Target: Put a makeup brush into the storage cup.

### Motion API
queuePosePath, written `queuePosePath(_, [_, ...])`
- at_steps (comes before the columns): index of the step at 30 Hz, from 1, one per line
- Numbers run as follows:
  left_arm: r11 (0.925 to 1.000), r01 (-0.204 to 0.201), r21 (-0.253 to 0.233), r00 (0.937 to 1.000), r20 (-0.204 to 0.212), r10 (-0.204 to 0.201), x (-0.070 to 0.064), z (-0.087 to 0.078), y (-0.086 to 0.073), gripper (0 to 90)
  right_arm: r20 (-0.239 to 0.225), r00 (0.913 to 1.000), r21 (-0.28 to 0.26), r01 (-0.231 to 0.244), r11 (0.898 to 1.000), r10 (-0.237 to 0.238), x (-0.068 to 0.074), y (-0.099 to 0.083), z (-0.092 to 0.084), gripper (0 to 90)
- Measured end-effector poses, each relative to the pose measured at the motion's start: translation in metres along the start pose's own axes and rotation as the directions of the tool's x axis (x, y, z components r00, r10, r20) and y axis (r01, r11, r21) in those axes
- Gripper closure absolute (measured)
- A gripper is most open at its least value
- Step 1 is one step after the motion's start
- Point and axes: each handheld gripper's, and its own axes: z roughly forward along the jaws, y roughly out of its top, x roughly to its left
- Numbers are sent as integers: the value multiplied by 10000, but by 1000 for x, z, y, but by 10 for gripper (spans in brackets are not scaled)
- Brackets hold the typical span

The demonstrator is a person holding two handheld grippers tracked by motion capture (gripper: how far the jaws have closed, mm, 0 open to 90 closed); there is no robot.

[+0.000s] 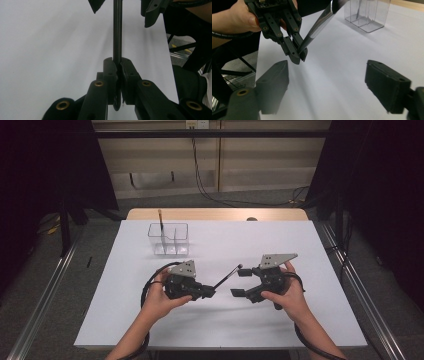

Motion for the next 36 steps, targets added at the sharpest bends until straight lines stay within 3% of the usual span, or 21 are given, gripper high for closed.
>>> queuePosePath(12, [9985,306,-443,9995,22,-306,1,10,-1,839,-70,9999,-200,-153,9997,152,1,-1,2,387])
queuePosePath(24, [9982,378,-459,9993,86,-374,1,16,1,839,-381,9987,-547,-365,9978,345,2,-2,3,667])
queuePosePath(36, [9971,454,-603,9989,151,-446,1,22,1,839,-614,9968,-635,-556,9964,517,3,-1,8,810])
